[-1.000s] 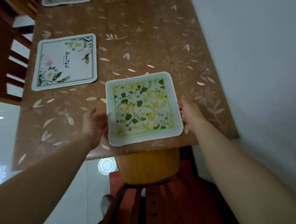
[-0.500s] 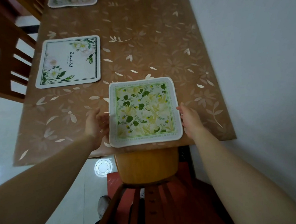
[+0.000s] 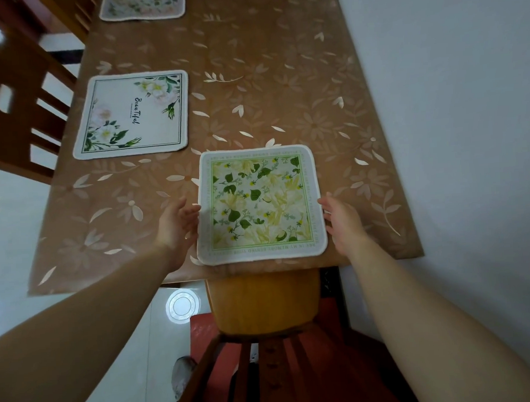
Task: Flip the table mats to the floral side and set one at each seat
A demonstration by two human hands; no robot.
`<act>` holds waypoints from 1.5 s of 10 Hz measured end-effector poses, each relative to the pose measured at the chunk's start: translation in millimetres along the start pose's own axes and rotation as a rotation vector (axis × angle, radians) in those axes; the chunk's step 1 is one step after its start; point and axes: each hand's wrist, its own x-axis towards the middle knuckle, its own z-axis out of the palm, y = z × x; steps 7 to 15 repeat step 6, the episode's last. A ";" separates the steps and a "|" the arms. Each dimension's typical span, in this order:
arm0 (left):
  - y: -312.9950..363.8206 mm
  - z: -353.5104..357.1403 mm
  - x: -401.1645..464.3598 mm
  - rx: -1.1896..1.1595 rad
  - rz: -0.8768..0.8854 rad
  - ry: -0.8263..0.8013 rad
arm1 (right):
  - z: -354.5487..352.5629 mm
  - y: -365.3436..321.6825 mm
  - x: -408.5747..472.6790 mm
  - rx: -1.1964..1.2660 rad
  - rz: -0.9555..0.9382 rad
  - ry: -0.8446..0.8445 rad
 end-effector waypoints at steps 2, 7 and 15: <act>2.7 -3.0 -9.2 0.016 -0.025 0.035 | 11.3 -9.2 -17.1 -0.010 -0.017 0.022; 51.2 11.4 -75.0 -0.066 0.150 -0.033 | 58.9 -66.0 -105.2 0.188 -0.084 -0.116; 51.2 11.4 -75.0 -0.066 0.150 -0.033 | 58.9 -66.0 -105.2 0.188 -0.084 -0.116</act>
